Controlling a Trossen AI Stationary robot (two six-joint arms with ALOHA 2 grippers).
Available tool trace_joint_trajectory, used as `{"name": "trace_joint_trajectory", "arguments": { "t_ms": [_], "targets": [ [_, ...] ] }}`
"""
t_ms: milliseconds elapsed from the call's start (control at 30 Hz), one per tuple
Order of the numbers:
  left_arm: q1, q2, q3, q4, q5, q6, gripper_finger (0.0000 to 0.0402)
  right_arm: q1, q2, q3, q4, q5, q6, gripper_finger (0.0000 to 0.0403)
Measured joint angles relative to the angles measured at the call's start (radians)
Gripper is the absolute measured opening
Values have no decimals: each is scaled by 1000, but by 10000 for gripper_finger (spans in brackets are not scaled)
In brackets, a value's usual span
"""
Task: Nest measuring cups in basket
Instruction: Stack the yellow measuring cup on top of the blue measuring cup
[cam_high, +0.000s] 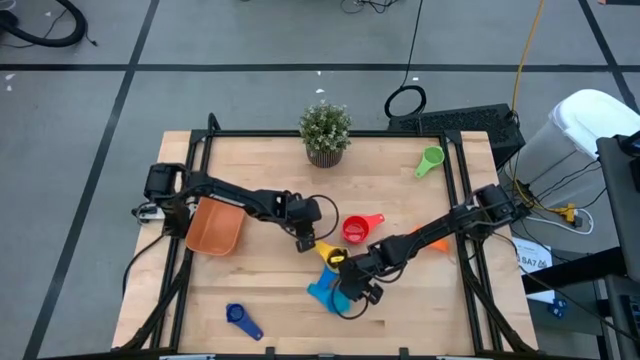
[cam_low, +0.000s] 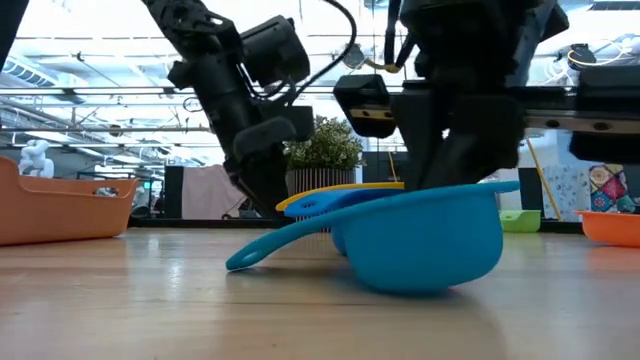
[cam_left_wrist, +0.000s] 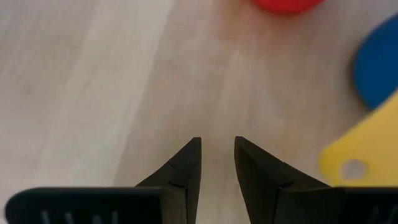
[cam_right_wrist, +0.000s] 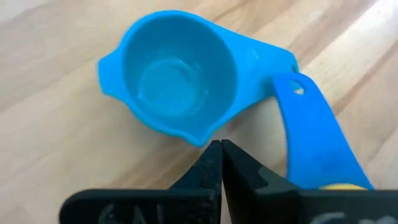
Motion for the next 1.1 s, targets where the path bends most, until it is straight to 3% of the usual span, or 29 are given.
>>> {"name": "trace_joint_trajectory", "arguments": {
  "t_ms": [267, 533, 767, 1100],
  "targets": [
    [-14, 1, -4, 78, 7, 0, 97, -22, 0, 0, 15, -27, 10, 0],
    [-75, 1, -4, 76, 134, -72, 97, -37, 0, 0, 15, -24, 15, 0],
    [-160, 1, -4, 77, 140, -140, 97, -81, 0, 0, 35, -19, 15, 0],
    [-179, 1, -4, 103, 137, -188, 97, -95, 0, 0, 55, -19, 14, 0]
  ]
}}
